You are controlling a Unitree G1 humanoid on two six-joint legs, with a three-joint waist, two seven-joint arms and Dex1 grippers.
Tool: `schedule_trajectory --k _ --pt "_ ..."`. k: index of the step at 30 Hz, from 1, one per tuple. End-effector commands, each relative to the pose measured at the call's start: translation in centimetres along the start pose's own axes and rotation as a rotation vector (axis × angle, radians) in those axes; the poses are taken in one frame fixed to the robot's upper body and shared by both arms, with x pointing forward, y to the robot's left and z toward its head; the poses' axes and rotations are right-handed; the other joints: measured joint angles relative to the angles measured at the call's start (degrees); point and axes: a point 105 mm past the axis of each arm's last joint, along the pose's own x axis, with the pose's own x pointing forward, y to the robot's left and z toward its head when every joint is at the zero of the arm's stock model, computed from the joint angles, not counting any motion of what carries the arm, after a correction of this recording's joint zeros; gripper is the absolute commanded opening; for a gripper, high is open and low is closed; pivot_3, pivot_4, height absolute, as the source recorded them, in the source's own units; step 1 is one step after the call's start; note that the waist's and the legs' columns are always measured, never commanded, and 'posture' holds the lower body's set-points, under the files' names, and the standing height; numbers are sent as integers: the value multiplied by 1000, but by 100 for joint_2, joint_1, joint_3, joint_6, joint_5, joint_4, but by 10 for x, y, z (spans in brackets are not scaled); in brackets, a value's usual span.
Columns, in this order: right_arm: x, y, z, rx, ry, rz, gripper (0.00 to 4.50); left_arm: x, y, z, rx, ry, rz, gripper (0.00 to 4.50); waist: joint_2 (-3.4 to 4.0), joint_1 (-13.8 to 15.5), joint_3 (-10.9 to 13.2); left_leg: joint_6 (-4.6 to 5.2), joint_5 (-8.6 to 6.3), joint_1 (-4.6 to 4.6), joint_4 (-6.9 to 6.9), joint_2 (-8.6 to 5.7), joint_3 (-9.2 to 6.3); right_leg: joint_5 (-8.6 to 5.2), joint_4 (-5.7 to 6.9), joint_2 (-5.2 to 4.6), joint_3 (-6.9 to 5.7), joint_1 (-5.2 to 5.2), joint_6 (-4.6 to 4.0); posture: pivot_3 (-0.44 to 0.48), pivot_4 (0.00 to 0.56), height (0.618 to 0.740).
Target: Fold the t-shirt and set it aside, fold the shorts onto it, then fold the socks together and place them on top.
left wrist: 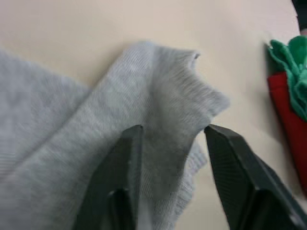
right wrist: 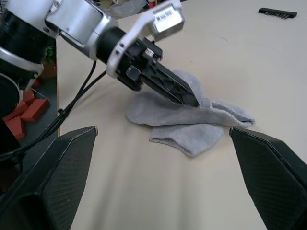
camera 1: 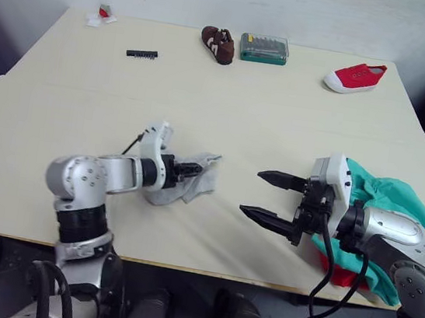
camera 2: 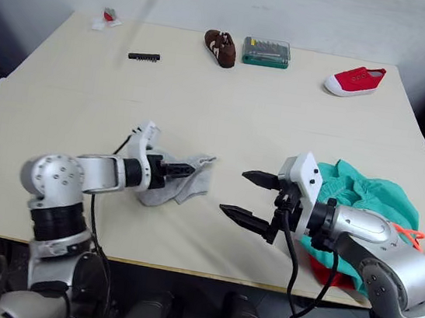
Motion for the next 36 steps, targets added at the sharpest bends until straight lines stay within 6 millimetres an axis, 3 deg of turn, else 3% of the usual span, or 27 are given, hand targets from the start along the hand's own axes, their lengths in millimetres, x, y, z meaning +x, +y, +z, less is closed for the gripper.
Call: schedule_trajectory --k 1,4,7,11,17,19,23,25,28,30,32,36 --pt "2 0 0 -94 8 -22 4500 -33 -21 5 224 48 -106 2535 0 -15 0 -3 1 0 -1 0 1 0 3 1 0 -1 -1 0 150 740" --pt "12 -11 -4 -192 46 -42 4500 -56 -10 -16 530 167 -76 2535 3 -81 0 -14 -5 7 -6 1 14 -8 2 5 13 -6 -13 0 150 740" --pt "27 -19 -6 -315 89 -9 4500 -57 -4 -34 705 231 -120 2535 16 -121 2 -42 -21 31 -19 -2 53 -11 -9 3 44 -6 -19 0 150 740" --pt "48 -26 -11 -463 139 49 4500 -52 0 -49 786 270 -170 2535 12 -54 3 -32 -19 26 -12 3 50 -10 -11 0 41 -8 -19 0 150 740" --pt "78 -36 -20 -623 188 139 4500 -38 20 -53 812 261 -105 2535 12 -67 2 12 -6 10 -10 4 55 -10 -9 1 42 -24 -19 0 150 740" --pt "88 -42 -24 -656 204 149 4105 -34 27 -54 816 258 -86 2362 12 -91 3 18 -3 -3 -1 3 58 -8 -4 2 42 -35 -16 0 150 740" --pt "102 -51 -29 -666 203 138 2812 -31 31 -60 808 264 -86 1313 12 -145 2 24 1 -8 4 3 63 -6 7 1 46 -40 -12 0 150 740" --pt "107 -54 -32 -662 203 129 2806 -31 32 -64 806 275 -86 710 12 -149 2 25 1 -7 4 3 63 -5 12 1 47 -41 -11 0 150 740" --pt "112 -56 -38 -663 209 132 2806 -30 34 -63 795 265 -65 710 12 -156 2 24 1 -5 3 3 63 -6 29 1 50 -41 -12 0 150 740" --pt "117 -57 -38 -647 195 124 2450 -29 33 -63 785 263 -70 669 12 -157 2 24 1 -4 4 3 63 -6 33 0 51 -41 -12 0 150 740" --pt "120 -56 -37 -636 183 121 1856 -29 33 -64 782 264 -72 669 12 -159 2 24 2 -2 7 3 63 -6 38 0 52 -41 -12 0 150 740" --pt "125 -55 -40 -644 183 118 493 -29 30 -65 758 263 -90 0 12 -164 2 23 2 0 7 3 64 -6 44 -1 54 -41 -12 0 150 740"
